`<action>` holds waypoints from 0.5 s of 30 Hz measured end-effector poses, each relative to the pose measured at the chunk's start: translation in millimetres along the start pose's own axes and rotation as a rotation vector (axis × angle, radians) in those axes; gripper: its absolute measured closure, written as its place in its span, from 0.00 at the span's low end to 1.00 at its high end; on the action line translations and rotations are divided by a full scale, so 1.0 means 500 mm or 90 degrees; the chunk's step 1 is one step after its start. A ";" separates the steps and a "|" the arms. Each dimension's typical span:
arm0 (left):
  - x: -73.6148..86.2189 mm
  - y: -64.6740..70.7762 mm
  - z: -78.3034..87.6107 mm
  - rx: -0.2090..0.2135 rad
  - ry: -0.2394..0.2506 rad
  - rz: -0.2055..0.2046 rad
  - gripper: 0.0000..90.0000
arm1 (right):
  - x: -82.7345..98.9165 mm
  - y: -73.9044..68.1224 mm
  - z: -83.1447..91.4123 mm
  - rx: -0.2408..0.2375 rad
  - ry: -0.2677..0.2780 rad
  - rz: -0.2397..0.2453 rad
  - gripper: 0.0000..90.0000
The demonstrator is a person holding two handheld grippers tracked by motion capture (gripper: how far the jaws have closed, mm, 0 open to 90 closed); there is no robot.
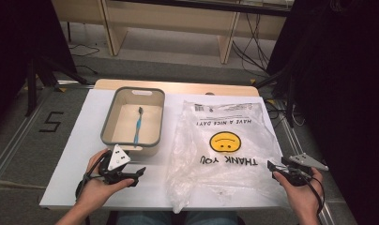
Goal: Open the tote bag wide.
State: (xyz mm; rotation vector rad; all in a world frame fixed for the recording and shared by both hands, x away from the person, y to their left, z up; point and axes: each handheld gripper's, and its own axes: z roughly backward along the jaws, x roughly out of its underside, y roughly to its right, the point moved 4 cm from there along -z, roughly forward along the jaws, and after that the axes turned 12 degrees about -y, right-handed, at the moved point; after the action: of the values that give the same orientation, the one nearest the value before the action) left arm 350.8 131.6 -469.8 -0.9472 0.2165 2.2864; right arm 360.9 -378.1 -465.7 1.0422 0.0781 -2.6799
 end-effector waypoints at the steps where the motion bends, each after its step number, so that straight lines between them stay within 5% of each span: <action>1: -0.001 0.003 -0.002 -0.002 0.002 0.001 0.25 | 0.001 0.000 -0.001 -0.002 -0.008 -0.006 0.46; 15: -0.032 0.079 -0.034 0.041 -0.004 -0.014 0.27 | 0.011 0.022 -0.016 0.008 -0.047 -0.030 0.45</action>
State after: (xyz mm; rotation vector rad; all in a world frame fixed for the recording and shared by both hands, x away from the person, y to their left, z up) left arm 344.6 86.3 -474.9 -0.9049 0.2730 2.2482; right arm 365.1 -388.6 -474.6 0.9559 0.0737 -2.7612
